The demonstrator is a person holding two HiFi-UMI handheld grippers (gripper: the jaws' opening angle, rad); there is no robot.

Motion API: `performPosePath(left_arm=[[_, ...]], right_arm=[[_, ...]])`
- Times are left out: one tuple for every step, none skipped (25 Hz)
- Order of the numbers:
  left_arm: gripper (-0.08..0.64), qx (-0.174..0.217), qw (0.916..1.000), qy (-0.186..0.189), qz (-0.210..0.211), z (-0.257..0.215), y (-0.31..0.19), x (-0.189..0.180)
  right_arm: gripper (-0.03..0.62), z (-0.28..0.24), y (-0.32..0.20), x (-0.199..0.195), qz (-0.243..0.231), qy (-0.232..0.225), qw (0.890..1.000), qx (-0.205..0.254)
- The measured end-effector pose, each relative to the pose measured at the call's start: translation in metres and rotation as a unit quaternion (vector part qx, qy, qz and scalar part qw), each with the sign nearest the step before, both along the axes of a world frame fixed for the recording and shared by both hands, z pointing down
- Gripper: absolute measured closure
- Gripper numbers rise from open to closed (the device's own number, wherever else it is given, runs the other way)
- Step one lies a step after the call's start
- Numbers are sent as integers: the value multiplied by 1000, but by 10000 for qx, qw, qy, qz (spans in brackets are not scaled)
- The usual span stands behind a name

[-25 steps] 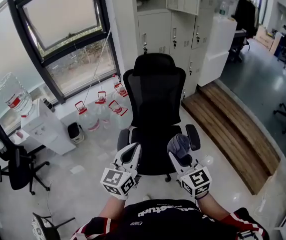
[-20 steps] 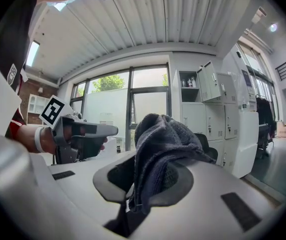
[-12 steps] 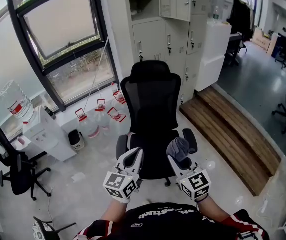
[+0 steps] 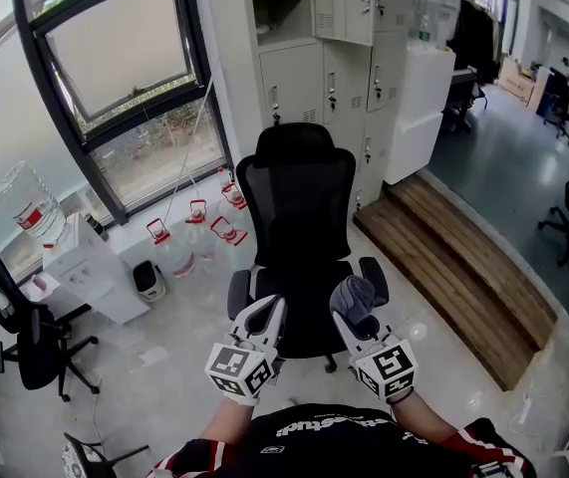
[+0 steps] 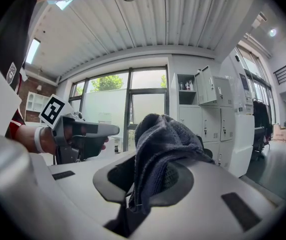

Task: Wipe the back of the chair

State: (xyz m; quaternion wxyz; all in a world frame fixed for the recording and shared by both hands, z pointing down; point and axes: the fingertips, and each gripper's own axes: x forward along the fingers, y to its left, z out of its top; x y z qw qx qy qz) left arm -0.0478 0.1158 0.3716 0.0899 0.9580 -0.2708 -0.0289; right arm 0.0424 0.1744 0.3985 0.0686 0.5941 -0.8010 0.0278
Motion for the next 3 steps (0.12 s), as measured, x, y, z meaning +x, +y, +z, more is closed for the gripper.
performPosePath(left_arm=[[535, -3, 10000, 2, 3, -1, 1, 0], [535, -9, 10000, 4, 6, -1, 2, 0], [535, -15, 10000, 6, 9, -1, 3, 0]], right_arm=[[520, -1, 1, 0, 4, 10, 10000, -1], [520, -1, 2, 0, 5, 19, 10000, -2], [520, -1, 3, -1, 5, 28, 10000, -4]])
